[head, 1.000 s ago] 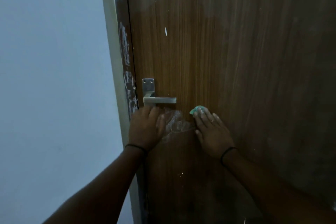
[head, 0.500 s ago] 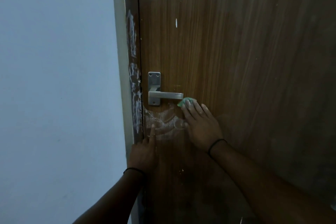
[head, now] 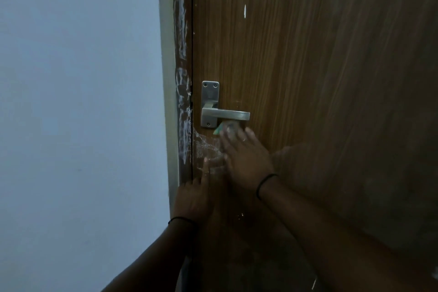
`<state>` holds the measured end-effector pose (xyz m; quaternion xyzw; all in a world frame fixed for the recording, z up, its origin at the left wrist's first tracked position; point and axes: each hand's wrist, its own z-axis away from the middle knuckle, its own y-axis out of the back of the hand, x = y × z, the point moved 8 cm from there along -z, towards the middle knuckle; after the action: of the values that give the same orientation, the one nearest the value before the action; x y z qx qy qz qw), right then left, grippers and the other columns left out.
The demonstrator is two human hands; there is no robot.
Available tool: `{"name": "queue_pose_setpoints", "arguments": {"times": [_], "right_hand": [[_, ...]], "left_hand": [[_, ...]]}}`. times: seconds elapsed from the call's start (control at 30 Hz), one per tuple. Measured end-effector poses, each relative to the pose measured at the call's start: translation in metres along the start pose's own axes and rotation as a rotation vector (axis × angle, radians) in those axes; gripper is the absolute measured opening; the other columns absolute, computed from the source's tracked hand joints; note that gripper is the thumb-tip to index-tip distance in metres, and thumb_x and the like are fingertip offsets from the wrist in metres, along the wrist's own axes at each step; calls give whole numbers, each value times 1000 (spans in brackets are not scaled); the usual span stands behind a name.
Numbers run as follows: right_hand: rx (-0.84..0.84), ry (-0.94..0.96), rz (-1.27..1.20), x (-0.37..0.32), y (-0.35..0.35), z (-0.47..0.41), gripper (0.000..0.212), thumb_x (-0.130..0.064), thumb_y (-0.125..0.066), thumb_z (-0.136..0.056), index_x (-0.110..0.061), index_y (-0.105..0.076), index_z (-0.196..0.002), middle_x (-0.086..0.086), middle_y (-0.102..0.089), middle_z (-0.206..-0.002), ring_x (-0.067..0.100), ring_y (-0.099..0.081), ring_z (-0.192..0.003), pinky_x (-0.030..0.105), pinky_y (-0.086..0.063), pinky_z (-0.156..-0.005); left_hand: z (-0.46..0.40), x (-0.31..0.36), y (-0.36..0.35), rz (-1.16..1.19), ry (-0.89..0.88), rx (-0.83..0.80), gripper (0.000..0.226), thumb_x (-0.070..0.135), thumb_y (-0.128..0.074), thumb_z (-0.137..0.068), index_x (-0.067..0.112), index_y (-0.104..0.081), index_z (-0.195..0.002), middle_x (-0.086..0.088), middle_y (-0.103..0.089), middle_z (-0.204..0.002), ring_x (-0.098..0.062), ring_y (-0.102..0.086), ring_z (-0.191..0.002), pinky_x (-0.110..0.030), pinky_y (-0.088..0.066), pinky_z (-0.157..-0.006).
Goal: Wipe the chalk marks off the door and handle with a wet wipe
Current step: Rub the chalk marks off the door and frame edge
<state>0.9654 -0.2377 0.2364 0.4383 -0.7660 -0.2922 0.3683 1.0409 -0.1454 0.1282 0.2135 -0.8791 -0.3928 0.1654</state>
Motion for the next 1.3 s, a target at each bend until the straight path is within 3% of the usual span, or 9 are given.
{"name": "queue_pose_setpoints", "arguments": {"times": [0.1, 0.27, 0.43, 0.57, 0.67, 0.8, 0.97, 1.2, 1.3], "right_hand": [[-149, 68, 38, 5, -28, 35, 57, -35, -28, -102, -20, -12, -155, 2, -12, -164, 20, -1, -151, 45, -6, -122], [10, -101, 57, 43, -11, 31, 57, -35, -25, -101, -16, -20, -154, 5, -20, -162, 22, -9, -151, 44, -9, -122], [-66, -9, 34, 14, -28, 38, 58, -34, -33, -101, -16, -20, -154, 3, -18, -162, 21, -7, -151, 43, -6, -122], [-45, -133, 40, 58, -30, 72, 57, -32, -32, -101, -18, -19, -154, 4, -19, -162, 21, -8, -151, 45, -9, -122], [29, -291, -8, 60, -23, 62, 59, -32, -32, -101, -13, -15, -155, 7, -14, -163, 24, -8, -151, 47, -11, -122], [-103, -118, -22, 13, -56, 70, 59, -32, -30, -102, -15, -10, -155, 6, -9, -164, 23, -2, -151, 45, -7, -122], [12, -325, -24, 90, -41, 105, 58, -31, -33, -101, -15, -18, -154, 9, -18, -162, 24, -10, -150, 46, -15, -121], [-76, -218, -40, 79, -55, 115, 60, -33, -34, -101, -15, -16, -155, 7, -13, -163, 22, -7, -151, 44, -17, -121], [10, -392, -61, 125, -38, 123, 60, -31, -36, -101, -15, -16, -155, 9, -15, -163, 24, -9, -151, 45, -15, -121]], "left_hand": [[4, 1, -3, 5, 11, 2, 90, 54, -39, -94, 26, 30, -145, -9, -68, -112, -23, -67, -84, -38, -55, -76], [1, -3, -6, -26, 42, -60, 83, 50, -36, -97, 21, 21, -149, -12, -65, -118, -25, -66, -91, -40, -53, -83], [-10, 10, -10, -74, 33, -110, 65, 45, -30, -96, 17, -16, -152, -6, -65, -116, -25, -61, -97, -35, -44, -84], [-4, 11, -11, -39, 24, -101, 70, 43, -29, -95, 15, -4, -155, -8, -65, -112, -26, -62, -94, -38, -48, -84], [7, 14, -17, 21, 33, -92, 63, 39, -32, -95, 9, -26, -150, -12, -63, -118, -26, -60, -101, -39, -48, -86], [16, 40, -13, 40, -77, 52, 53, 34, -36, -92, 3, -49, -133, -15, -64, -113, -26, -63, -97, -38, -54, -81], [1, 48, -15, 42, -167, 11, 59, 36, -37, -93, 8, -37, -145, -16, -43, -147, -31, -40, -137, -46, -36, -109], [3, 80, -29, 69, -247, 20, 72, 26, -66, -85, 9, -32, -147, -14, -34, -153, -22, -25, -143, -43, -25, -115], [-5, 76, -22, 26, -257, 39, 71, 27, -64, -89, 9, -30, -148, -13, -32, -155, -24, -24, -145, -44, -23, -116]]}}
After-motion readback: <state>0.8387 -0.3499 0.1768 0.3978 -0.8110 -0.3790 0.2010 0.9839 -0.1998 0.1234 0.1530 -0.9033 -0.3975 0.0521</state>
